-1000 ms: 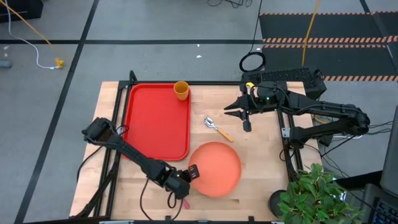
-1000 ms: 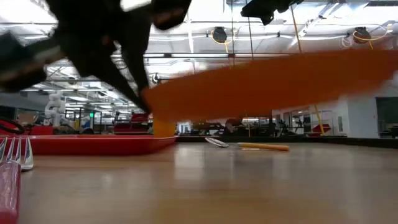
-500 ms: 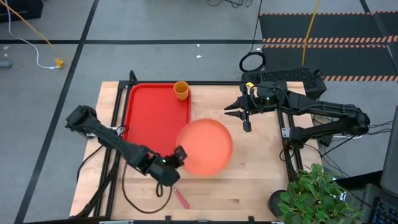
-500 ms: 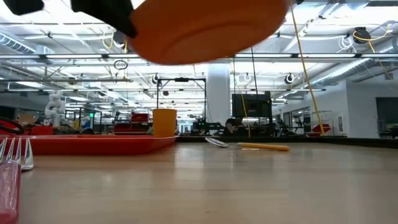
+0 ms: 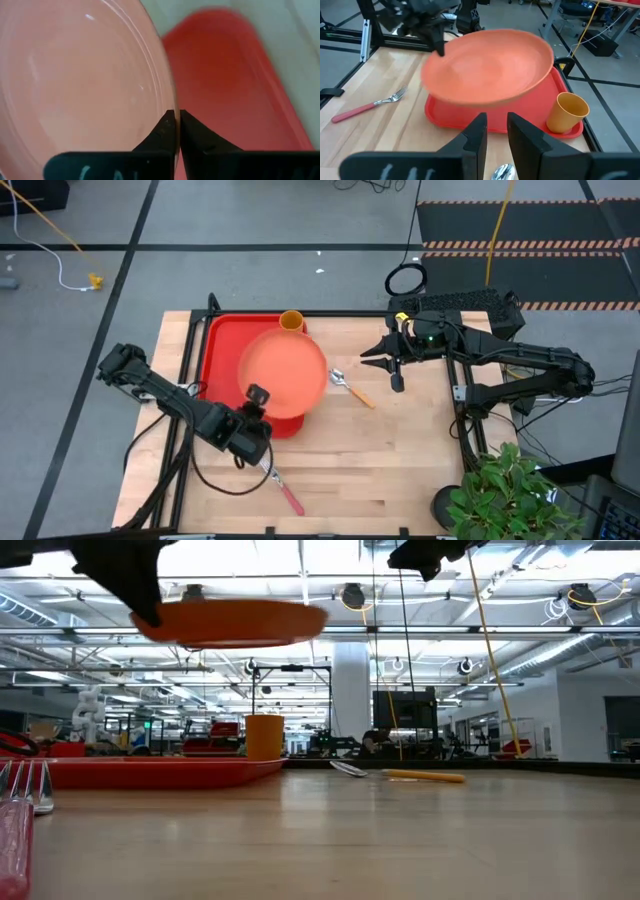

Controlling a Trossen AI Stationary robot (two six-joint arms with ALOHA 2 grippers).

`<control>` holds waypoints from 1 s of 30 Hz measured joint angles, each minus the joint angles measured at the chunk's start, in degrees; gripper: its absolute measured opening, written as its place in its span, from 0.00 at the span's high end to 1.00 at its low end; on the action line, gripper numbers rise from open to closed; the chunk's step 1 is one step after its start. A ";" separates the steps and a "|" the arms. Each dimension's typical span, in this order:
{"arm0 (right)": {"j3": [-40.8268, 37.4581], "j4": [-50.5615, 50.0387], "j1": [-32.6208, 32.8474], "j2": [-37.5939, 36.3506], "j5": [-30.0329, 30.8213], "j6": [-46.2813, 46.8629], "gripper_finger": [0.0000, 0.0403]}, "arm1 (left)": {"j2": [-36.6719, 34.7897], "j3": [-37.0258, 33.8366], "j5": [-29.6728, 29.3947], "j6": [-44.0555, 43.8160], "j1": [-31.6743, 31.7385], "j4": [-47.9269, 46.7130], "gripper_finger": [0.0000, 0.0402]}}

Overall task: Pick and place plate/cup/fork/spoon on tray
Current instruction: Put the orange plate on the red serving tray at the bottom left of the yellow cup

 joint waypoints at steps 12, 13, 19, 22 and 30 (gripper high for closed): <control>0.00 0.00 0.00 -0.01 0.00 0.00 0.84 | -4.32 -11.84 1.22 -11.38 3.93 -1.02 0.97; 0.00 -0.01 0.00 0.00 0.01 0.00 0.84 | -5.38 -13.57 1.25 -11.51 4.21 0.36 0.96; 0.00 -0.02 0.00 0.00 0.01 -0.22 0.84 | -11.51 -22.78 4.76 -12.00 6.41 10.90 0.98; 0.00 0.02 0.00 0.00 0.01 -0.22 0.84 | -13.36 -26.48 7.80 -11.88 7.82 15.38 0.97; 0.00 0.43 0.00 0.00 0.01 -0.22 0.84 | -13.68 -29.11 11.27 -7.68 12.29 21.01 0.98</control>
